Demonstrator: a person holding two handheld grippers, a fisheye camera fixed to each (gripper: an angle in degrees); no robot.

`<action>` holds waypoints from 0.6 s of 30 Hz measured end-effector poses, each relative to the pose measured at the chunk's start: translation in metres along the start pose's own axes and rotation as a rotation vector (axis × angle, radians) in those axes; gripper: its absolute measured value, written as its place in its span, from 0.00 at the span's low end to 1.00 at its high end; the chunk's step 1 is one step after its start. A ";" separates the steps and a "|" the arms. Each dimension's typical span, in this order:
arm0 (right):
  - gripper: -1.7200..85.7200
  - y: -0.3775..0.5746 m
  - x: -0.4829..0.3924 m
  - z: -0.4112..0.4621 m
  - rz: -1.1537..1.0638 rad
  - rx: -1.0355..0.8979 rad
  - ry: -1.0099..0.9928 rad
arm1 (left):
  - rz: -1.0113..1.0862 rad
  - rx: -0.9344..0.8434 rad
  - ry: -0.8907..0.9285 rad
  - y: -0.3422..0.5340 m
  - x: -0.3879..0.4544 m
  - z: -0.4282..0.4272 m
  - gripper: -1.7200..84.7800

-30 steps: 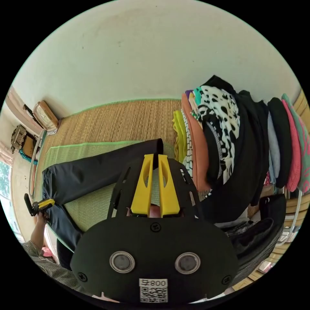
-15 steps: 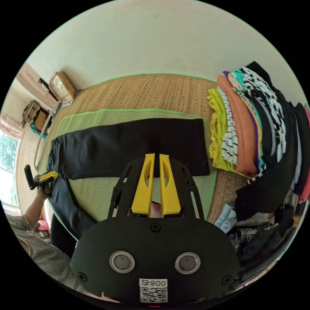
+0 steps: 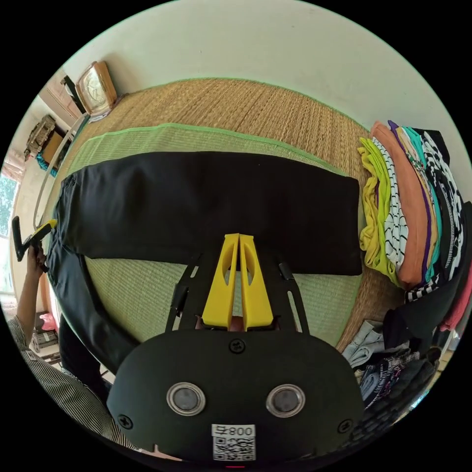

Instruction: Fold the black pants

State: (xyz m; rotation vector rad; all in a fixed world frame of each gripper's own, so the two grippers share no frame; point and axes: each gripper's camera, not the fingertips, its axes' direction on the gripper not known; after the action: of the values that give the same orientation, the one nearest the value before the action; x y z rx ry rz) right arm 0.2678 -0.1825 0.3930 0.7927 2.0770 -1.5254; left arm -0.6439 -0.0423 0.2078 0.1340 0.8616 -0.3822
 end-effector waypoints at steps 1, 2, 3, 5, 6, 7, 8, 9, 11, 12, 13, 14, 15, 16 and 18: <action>0.02 0.000 -0.003 -0.002 -0.020 0.015 -0.024 | -0.032 -0.024 -0.062 -0.002 -0.008 0.003 0.02; 0.02 0.000 -0.006 -0.003 -0.032 0.023 -0.035 | -0.056 -0.088 -0.120 -0.004 -0.023 0.012 0.02; 0.02 0.002 -0.011 -0.003 -0.057 0.028 -0.062 | -0.068 -0.085 -0.050 -0.005 -0.035 0.014 0.02; 0.02 0.005 -0.019 -0.003 -0.092 0.026 -0.110 | -0.136 -0.028 0.018 -0.006 -0.046 0.004 0.02; 0.02 0.011 -0.024 -0.005 -0.109 0.044 -0.148 | -0.135 0.016 0.021 -0.005 -0.045 -0.005 0.02; 0.02 0.018 -0.031 -0.008 -0.137 0.057 -0.199 | -0.119 0.037 0.031 -0.004 -0.042 -0.009 0.02; 0.02 0.022 -0.035 -0.008 -0.156 0.059 -0.231 | -0.069 0.055 0.077 -0.003 -0.034 -0.013 0.02; 0.02 0.030 -0.044 -0.008 -0.192 0.059 -0.300 | -0.002 0.045 0.135 -0.002 -0.024 -0.012 0.02; 0.02 0.040 -0.063 -0.004 -0.250 0.046 -0.392 | 0.096 0.001 0.180 -0.001 -0.006 -0.006 0.02; 0.02 0.043 -0.078 0.001 -0.288 0.022 -0.442 | 0.149 -0.032 0.175 -0.003 0.004 0.002 0.02; 0.02 0.044 -0.094 0.007 -0.325 0.006 -0.467 | 0.175 -0.045 0.171 -0.004 0.009 0.006 0.02; 0.02 0.044 -0.102 0.010 -0.336 0.003 -0.470 | 0.215 -0.070 0.161 -0.008 0.016 0.014 0.02; 0.02 0.043 -0.118 0.016 -0.368 0.001 -0.474 | 0.221 -0.089 0.130 -0.014 0.019 0.022 0.02; 0.02 0.041 -0.134 0.023 -0.412 -0.012 -0.462 | 0.217 -0.098 0.113 -0.018 0.019 0.026 0.02; 0.02 0.036 -0.152 0.039 -0.440 -0.041 -0.414 | 0.206 -0.130 0.081 -0.034 0.014 0.039 0.02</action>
State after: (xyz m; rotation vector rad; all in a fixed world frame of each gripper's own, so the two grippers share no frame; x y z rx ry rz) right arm 0.4052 -0.2404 0.4549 -0.0169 2.0290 -1.6818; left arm -0.6207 -0.0880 0.2239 0.1171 0.9400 -0.1278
